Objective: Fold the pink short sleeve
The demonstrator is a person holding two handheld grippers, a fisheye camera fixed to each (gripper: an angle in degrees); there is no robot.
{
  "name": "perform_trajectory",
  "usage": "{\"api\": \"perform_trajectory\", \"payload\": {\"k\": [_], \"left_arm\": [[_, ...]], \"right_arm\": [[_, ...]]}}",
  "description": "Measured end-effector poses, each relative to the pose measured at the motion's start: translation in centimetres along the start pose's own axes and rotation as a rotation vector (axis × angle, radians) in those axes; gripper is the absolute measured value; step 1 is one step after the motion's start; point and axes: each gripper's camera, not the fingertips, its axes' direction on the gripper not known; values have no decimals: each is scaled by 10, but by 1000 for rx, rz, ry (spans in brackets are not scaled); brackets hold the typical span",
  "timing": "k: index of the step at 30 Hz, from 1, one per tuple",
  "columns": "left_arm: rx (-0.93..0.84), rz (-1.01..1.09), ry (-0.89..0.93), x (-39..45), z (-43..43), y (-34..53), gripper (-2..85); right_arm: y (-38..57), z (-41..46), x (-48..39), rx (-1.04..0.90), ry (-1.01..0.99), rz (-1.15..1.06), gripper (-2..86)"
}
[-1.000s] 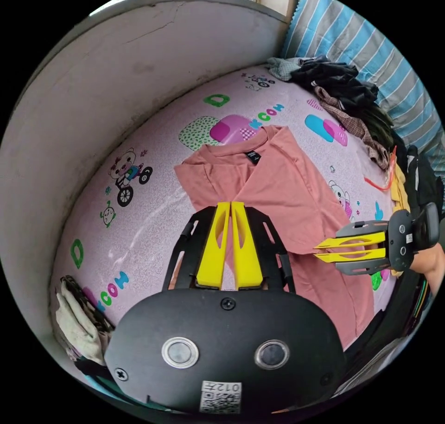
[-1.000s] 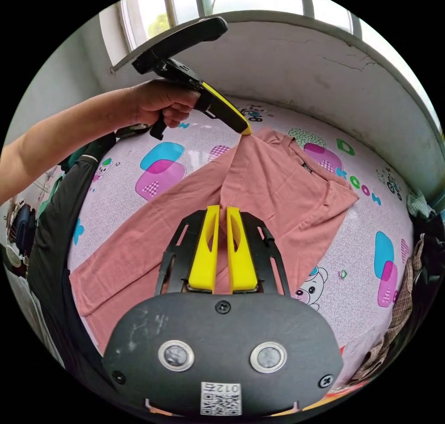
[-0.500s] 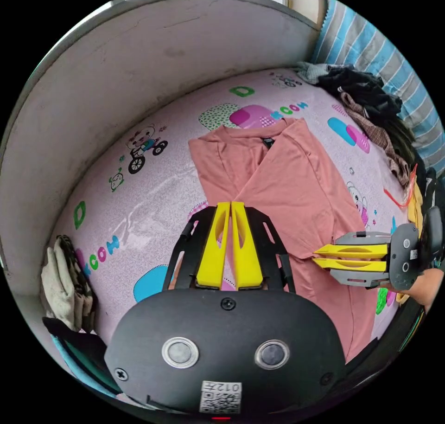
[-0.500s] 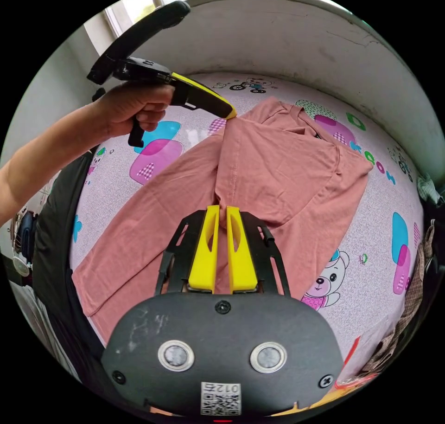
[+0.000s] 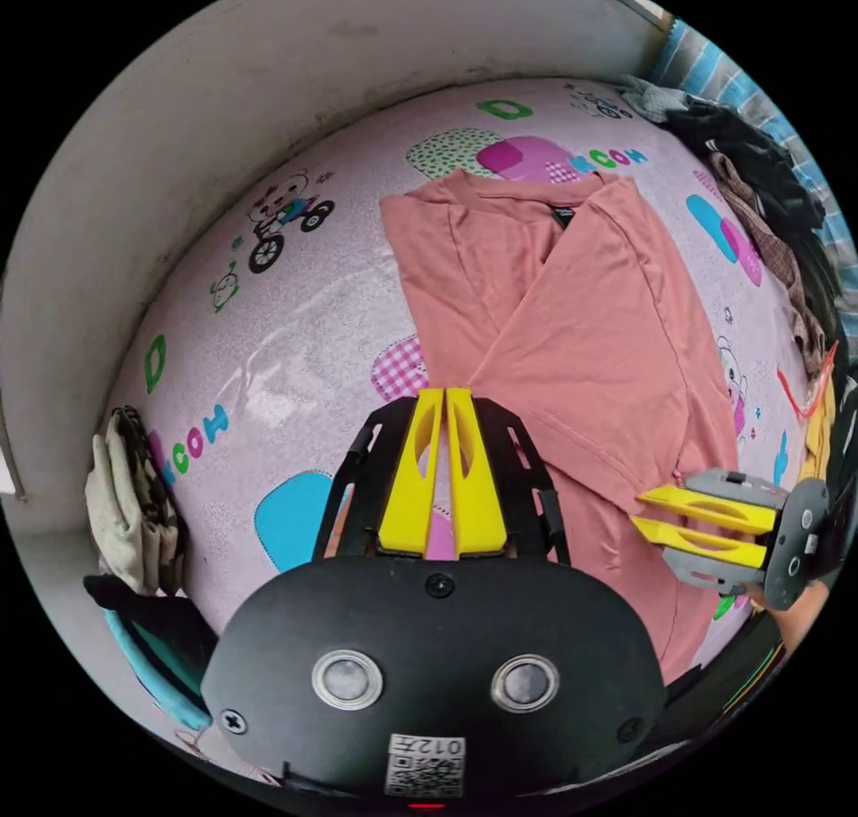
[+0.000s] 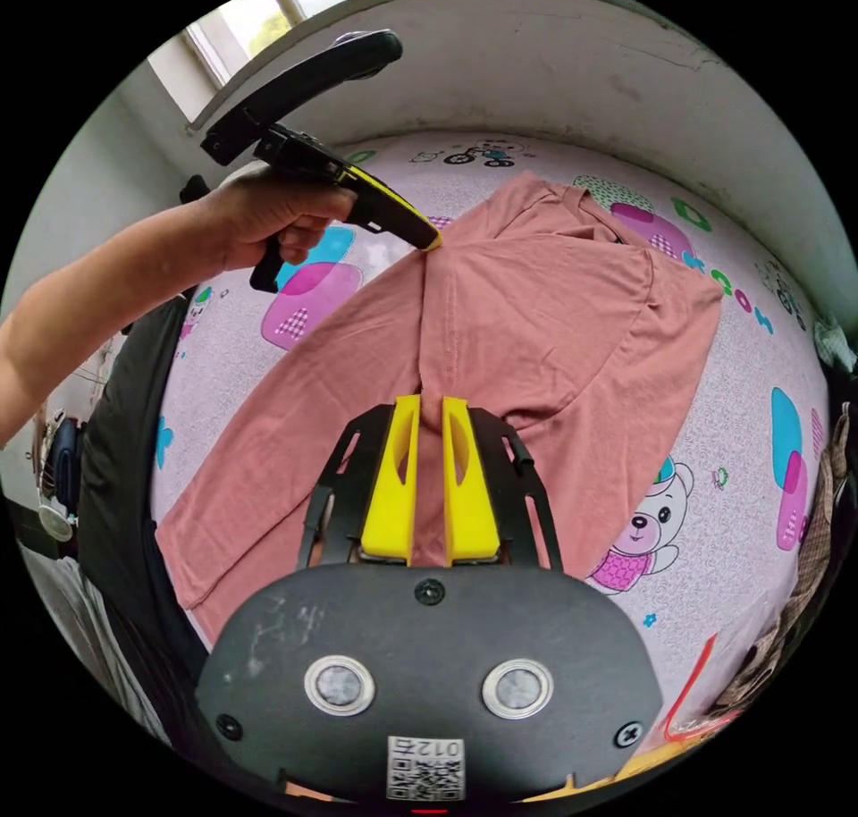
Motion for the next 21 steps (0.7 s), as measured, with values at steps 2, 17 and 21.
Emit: {"api": "perform_trajectory", "payload": {"k": [2, 17, 21], "left_arm": [[14, -36, -17, -9, 3, 15, -1], [250, -200, 137, 80, 49, 319, 1], [283, -202, 129, 89, 73, 346, 2]], "right_arm": [[10, -4, -9, -2, -40, -33, 42], [205, -38, -82, 237, 319, 568, 109], [217, -26, -97, 206, 407, 566, 100]]}}
